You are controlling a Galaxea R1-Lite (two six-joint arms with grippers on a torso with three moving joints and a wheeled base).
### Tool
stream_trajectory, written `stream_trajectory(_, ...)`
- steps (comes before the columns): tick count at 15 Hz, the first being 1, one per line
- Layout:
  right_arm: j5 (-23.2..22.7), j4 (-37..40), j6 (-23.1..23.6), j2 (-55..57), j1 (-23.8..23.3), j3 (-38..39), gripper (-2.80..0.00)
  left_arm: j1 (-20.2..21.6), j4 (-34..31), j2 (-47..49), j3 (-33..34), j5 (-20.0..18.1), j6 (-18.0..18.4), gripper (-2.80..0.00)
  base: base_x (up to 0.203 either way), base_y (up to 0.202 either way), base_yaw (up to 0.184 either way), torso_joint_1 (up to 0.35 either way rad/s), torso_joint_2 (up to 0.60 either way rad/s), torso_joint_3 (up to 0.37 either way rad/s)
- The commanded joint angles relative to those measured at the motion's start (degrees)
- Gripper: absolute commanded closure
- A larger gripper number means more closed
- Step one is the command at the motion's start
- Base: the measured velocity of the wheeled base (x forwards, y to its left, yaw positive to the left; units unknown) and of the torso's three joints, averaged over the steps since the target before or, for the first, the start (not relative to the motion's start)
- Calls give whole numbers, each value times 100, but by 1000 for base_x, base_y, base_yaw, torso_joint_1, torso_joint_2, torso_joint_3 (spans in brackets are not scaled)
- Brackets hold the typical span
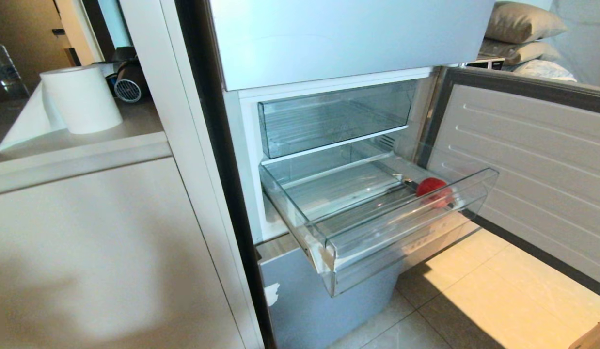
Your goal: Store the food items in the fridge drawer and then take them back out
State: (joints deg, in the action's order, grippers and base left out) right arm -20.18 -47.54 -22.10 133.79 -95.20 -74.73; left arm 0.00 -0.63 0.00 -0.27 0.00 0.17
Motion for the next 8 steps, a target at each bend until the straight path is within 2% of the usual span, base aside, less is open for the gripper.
stream_trajectory(1,-40,-27,-14,33,19,46,0,0,2,9,0,0,1,0,0,0,0,0,0,0)
stream_trajectory(3,-30,-27,-14,33,22,37,0,0,2,9,0,0,1,0,0,0,0,0,0,0)
stream_trajectory(4,-30,-27,-14,33,23,37,-280,0,2,4,0,0,1,0,0,0,0,0,0,0)
stream_trajectory(8,-48,-27,-5,-14,27,54,-280,0,-1,9,0,0,1,0,0,0,0,0,0,0)
